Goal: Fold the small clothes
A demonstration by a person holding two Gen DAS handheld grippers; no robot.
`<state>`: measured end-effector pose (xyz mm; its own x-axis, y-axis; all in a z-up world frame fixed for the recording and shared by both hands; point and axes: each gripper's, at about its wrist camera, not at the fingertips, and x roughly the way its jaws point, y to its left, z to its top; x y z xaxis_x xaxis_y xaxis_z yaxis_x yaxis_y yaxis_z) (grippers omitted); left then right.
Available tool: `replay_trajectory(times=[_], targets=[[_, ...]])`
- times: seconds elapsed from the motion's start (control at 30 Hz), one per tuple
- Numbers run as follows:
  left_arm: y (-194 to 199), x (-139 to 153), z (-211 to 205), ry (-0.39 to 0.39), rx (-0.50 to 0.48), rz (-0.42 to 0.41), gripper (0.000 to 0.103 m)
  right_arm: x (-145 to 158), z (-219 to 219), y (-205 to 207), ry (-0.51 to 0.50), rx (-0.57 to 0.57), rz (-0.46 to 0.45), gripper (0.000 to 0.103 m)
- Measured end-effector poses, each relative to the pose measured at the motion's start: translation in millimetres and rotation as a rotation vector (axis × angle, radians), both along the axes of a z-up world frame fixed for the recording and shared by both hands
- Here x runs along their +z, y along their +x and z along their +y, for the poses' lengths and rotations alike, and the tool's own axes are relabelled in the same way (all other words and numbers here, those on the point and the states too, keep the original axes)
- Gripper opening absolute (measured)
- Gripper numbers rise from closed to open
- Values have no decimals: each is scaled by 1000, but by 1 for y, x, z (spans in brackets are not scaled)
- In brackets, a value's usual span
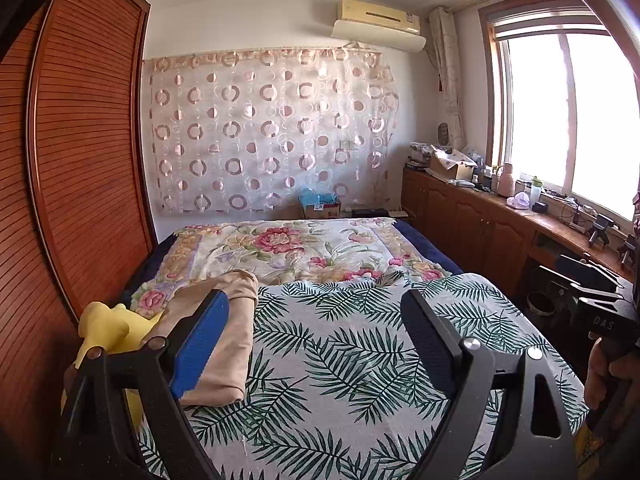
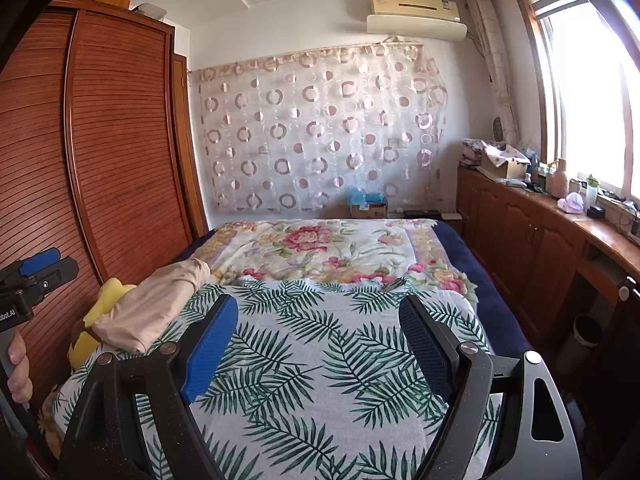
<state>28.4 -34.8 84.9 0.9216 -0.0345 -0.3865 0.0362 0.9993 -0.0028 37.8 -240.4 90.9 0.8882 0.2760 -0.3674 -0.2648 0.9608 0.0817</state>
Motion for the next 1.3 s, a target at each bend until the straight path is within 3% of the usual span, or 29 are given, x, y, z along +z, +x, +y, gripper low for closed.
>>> replay_trajectory(times=[1.3], targets=[[-2,0,4,-2,3,2,88,-1,-6,4,-4,10,-6,84]])
